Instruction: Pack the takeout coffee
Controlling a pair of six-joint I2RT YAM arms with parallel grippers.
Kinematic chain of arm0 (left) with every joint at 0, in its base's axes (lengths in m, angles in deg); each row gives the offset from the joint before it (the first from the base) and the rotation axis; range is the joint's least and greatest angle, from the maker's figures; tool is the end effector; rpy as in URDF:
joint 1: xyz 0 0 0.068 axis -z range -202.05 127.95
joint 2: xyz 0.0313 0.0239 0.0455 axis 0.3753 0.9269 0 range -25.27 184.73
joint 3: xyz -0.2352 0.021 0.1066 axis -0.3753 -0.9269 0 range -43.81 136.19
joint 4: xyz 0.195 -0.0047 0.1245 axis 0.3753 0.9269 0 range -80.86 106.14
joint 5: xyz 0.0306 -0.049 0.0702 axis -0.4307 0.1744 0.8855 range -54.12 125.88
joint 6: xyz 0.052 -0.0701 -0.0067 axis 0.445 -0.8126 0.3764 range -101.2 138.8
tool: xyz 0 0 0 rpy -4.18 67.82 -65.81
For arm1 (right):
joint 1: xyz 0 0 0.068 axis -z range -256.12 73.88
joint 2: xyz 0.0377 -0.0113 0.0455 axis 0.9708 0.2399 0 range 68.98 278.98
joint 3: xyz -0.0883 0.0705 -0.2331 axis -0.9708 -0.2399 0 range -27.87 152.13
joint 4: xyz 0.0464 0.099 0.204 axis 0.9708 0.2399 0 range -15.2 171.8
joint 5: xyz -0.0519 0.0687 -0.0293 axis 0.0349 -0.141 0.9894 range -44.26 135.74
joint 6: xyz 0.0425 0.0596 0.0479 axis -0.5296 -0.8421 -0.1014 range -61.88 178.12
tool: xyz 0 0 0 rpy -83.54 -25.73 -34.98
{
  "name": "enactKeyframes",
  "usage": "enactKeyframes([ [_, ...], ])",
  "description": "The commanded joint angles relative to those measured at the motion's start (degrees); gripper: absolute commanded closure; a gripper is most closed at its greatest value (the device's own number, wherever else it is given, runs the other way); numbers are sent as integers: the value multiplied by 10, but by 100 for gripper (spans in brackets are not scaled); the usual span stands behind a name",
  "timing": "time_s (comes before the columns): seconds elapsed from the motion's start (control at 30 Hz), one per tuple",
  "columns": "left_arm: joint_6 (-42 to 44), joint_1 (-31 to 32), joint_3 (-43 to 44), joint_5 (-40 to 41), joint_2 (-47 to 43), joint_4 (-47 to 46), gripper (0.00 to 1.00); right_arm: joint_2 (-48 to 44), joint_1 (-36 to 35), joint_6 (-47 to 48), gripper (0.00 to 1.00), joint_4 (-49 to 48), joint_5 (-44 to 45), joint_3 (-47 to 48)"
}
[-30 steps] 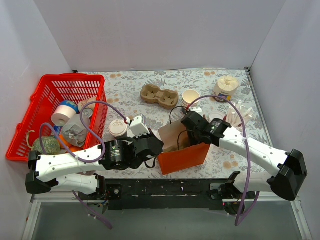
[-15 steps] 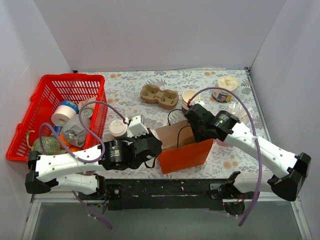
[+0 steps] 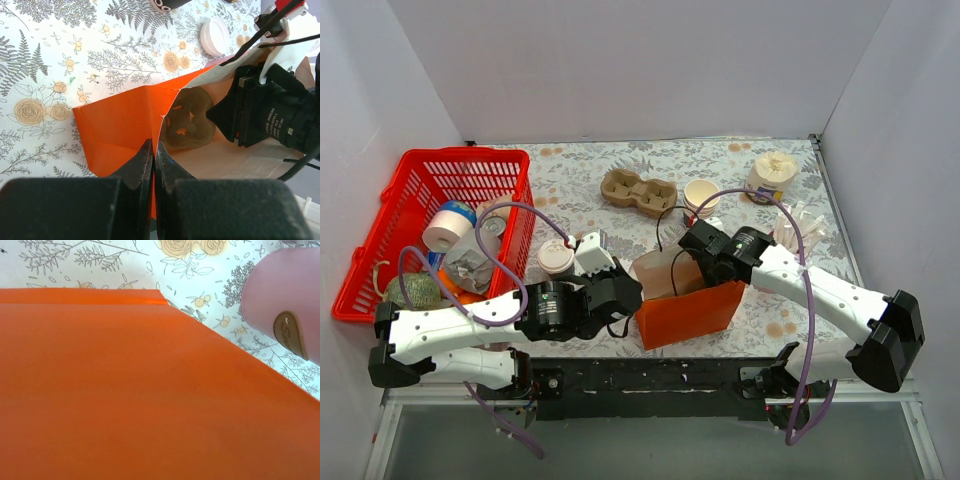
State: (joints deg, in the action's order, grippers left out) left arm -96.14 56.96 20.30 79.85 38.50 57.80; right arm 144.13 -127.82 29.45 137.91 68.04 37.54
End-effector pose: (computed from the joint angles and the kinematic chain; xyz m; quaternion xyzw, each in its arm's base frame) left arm 0.0926 -0.1941 0.3018 -0.3941 0.7832 -0.3699 0.3072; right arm 0.1587 0.1535 0.2388 -0.1654 0.9564 -0.0517 0.2351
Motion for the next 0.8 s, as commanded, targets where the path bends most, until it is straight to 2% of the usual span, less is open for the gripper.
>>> enactKeyframes([
  [0.0,-81,2,8,48,-23,33,100,-1,3,12,78,-10,-36,-39],
  [0.23,-72,2,11,46,-17,29,100,-5,3,23,80,-23,-22,-24],
  [0.33,-64,2,8,36,-16,18,100,-30,3,29,72,-29,-3,30],
  [0.53,-58,2,4,25,-15,0,100,-95,3,72,50,-86,-12,128],
  [0.7,-80,2,4,22,-13,9,100,-153,3,74,33,-127,-10,150],
  [0.77,-86,2,7,21,-9,14,100,-176,3,69,30,-130,-16,153],
])
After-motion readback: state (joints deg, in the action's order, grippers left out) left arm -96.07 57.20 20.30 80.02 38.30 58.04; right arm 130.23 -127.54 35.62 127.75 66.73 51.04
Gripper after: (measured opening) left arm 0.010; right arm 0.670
